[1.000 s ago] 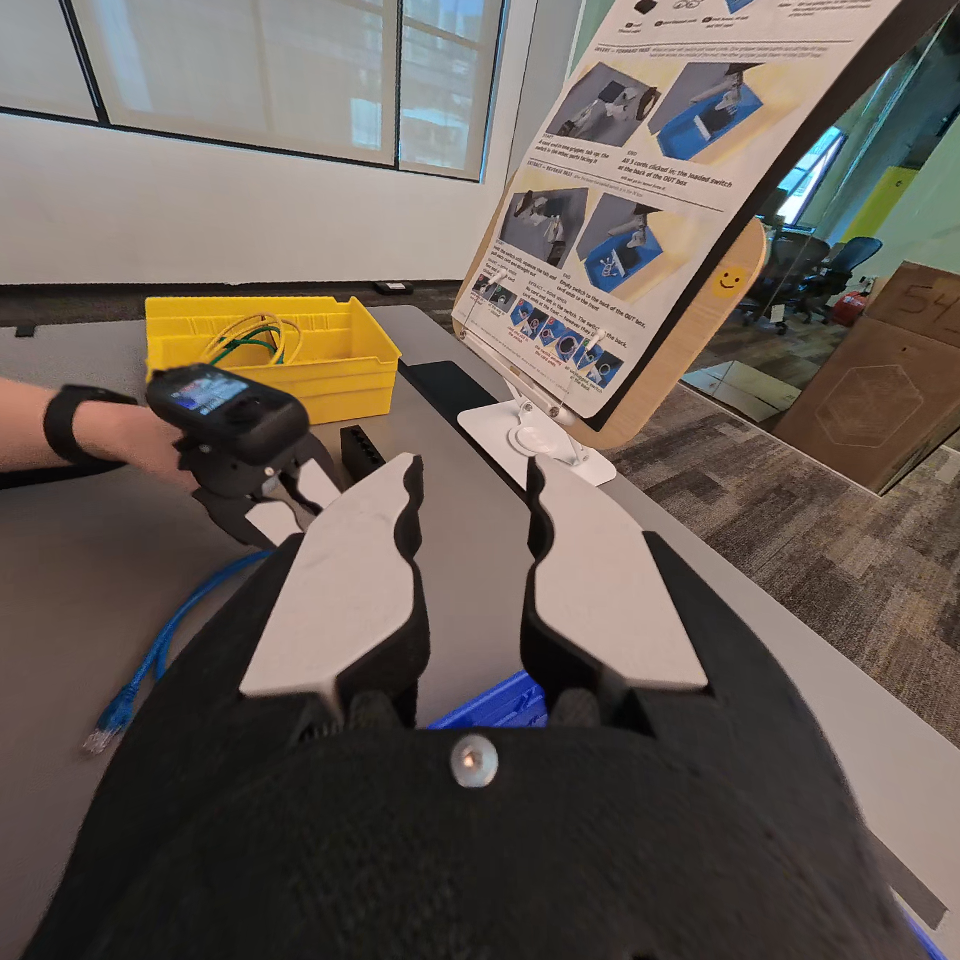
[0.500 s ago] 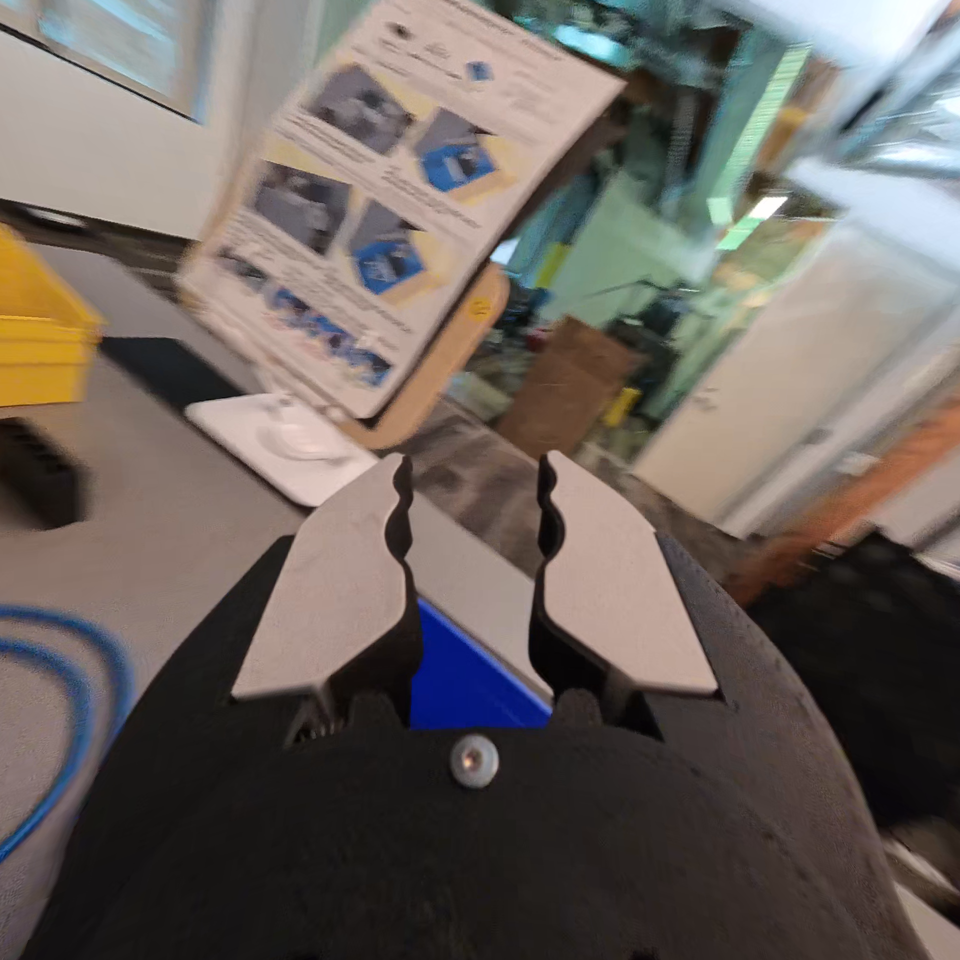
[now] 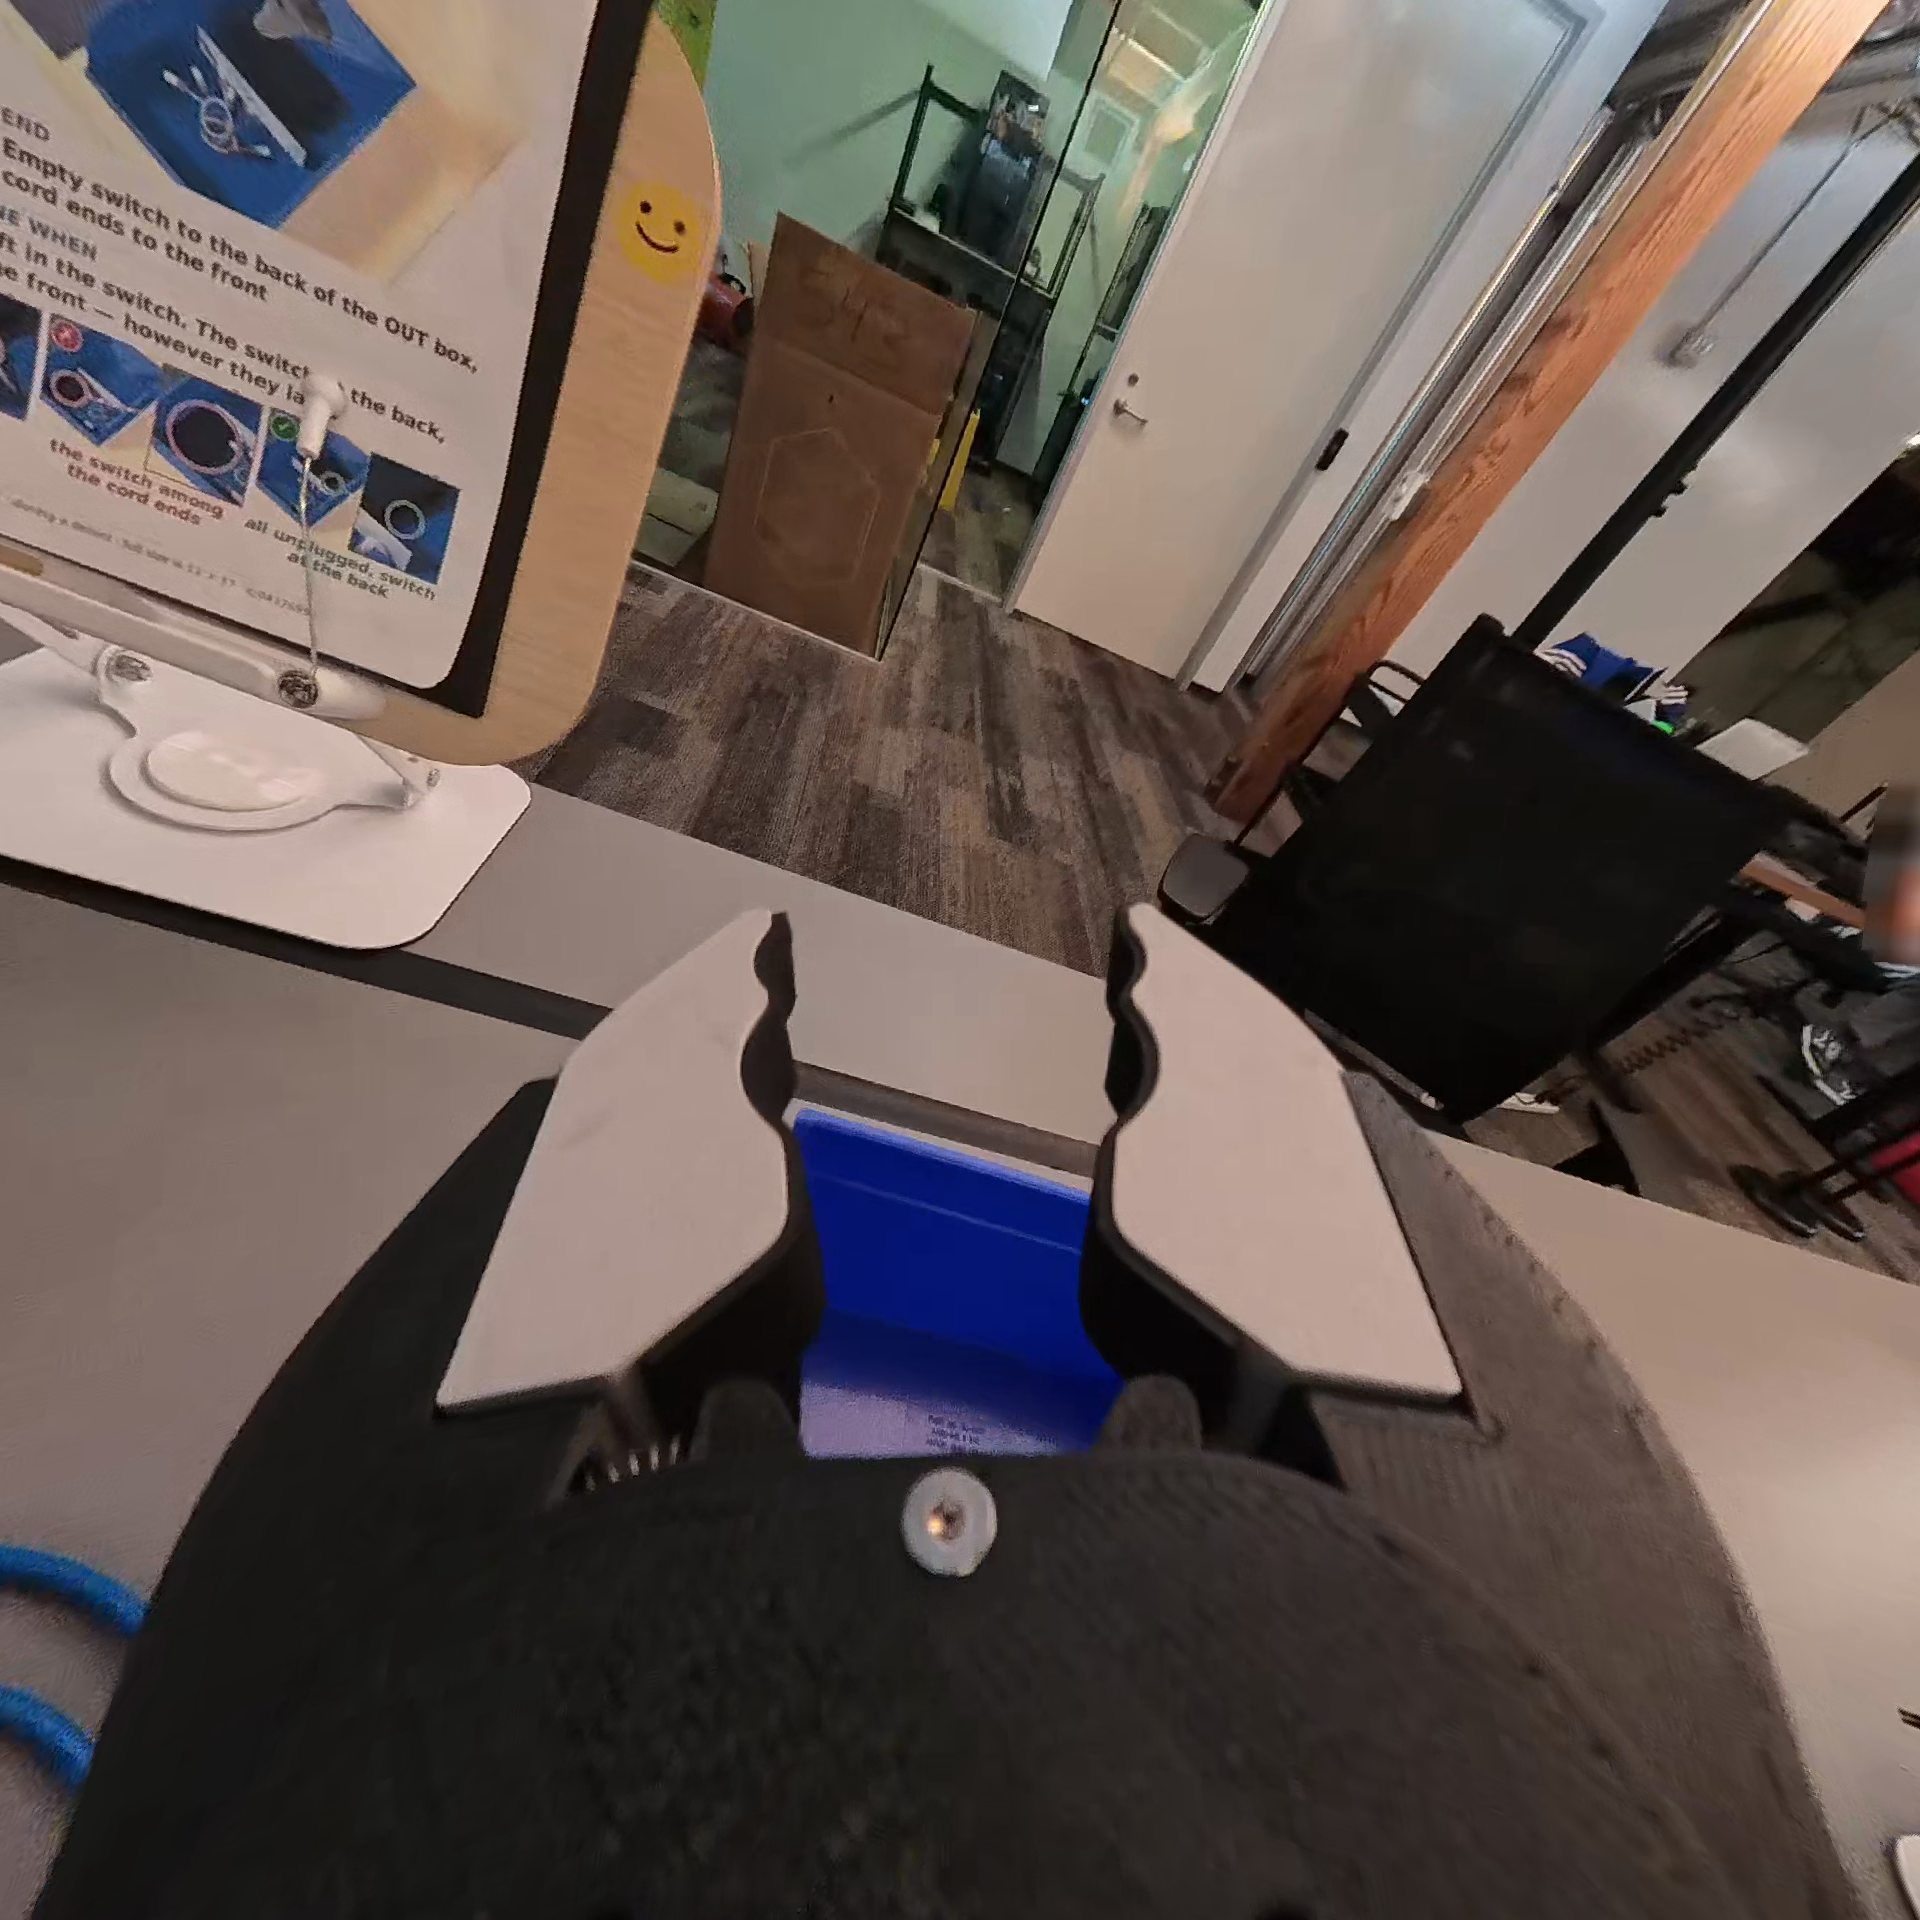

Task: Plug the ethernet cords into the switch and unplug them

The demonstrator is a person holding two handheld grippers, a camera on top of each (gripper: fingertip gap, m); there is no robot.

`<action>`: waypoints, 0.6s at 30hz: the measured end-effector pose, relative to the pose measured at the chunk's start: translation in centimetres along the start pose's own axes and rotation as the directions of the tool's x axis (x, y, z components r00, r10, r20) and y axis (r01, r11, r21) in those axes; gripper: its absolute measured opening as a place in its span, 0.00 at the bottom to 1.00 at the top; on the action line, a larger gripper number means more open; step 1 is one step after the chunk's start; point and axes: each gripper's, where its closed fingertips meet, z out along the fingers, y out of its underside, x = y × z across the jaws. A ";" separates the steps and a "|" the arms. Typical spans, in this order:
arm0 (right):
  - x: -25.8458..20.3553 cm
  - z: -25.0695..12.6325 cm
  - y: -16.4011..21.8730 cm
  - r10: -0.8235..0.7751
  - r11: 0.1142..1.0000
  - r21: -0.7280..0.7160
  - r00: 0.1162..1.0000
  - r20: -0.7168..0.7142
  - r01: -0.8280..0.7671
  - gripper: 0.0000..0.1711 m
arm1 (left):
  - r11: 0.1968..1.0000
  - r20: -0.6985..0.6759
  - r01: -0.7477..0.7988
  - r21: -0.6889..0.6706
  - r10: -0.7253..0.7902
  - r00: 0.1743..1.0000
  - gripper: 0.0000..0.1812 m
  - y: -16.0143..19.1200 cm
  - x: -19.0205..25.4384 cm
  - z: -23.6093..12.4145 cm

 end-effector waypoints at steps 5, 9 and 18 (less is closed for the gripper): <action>1.3 0.0 0.3 0.016 1.000 -0.007 1.000 -0.012 -0.016 0.35 | 0.998 0.033 -0.057 0.008 0.056 0.998 0.07 0.0 -0.1 -0.6; 1.6 0.1 0.7 0.036 0.999 -0.025 0.999 0.009 -0.036 0.34 | 0.995 0.103 -0.080 0.054 0.074 0.992 0.06 -0.8 -0.7 -3.1; 2.0 -0.1 0.6 0.043 0.999 -0.022 0.999 0.029 -0.043 0.34 | 0.931 0.516 -0.301 0.205 0.158 0.842 0.04 -7.1 -2.6 -18.0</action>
